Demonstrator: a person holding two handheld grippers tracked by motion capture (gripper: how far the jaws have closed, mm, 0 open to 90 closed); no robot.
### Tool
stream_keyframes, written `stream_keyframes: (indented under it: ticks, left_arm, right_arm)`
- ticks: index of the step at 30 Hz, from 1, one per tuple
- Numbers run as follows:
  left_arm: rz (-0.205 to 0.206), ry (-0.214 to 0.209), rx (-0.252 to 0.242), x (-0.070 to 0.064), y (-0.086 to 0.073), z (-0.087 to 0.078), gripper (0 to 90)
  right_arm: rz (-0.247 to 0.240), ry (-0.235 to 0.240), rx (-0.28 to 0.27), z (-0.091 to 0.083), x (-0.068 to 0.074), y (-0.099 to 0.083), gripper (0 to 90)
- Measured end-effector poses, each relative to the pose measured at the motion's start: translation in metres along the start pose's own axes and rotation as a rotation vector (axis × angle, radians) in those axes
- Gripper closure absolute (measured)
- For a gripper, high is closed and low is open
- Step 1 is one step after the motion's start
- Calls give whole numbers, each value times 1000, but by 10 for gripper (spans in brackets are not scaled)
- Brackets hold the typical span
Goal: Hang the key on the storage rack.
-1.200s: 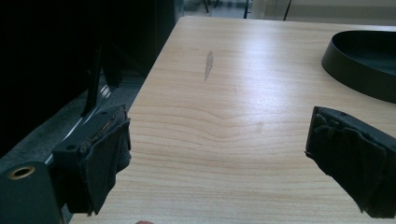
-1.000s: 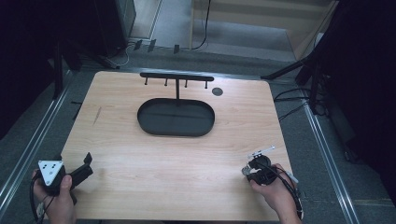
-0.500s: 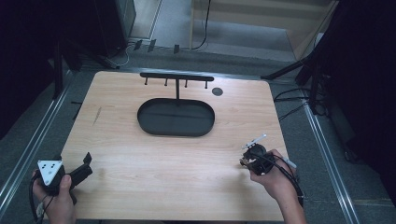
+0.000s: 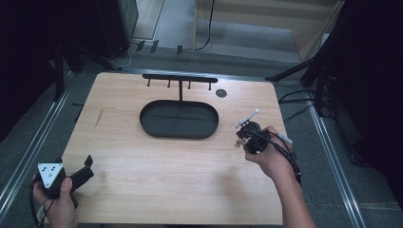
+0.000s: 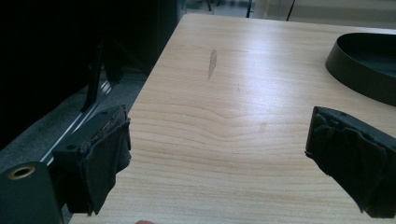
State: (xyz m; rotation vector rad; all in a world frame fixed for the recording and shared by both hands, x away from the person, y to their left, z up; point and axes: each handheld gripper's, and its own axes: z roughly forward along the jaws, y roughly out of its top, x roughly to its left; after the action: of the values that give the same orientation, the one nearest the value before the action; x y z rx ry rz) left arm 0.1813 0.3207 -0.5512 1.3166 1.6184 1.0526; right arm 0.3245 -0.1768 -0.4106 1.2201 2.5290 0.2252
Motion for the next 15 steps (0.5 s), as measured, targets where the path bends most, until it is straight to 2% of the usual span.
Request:
stream_keyframes:
  ticks: [1, 4, 9, 11, 15]
  left_arm:
    - [0, 0, 0, 0, 0, 0, 71]
    - [12, 8, -2, -1, 0, 0, 71]
    - [11, 11, -2, -1, 0, 0, 71]
    - [12, 13, 1, -1, 0, 0, 70]
    - [19, 38, 14, -2, 0, 0, 71]
  right_arm:
    - [0, 0, 0, 0, 0, 0, 879]
    - [-4, -6, 0, -2, 1, 19, 878]
    - [17, -11, 4, -5, 2, 39, 879]
    - [11, -13, 2, -6, 2, 47, 878]
    - [13, -24, 7, -10, 6, 64, 878]
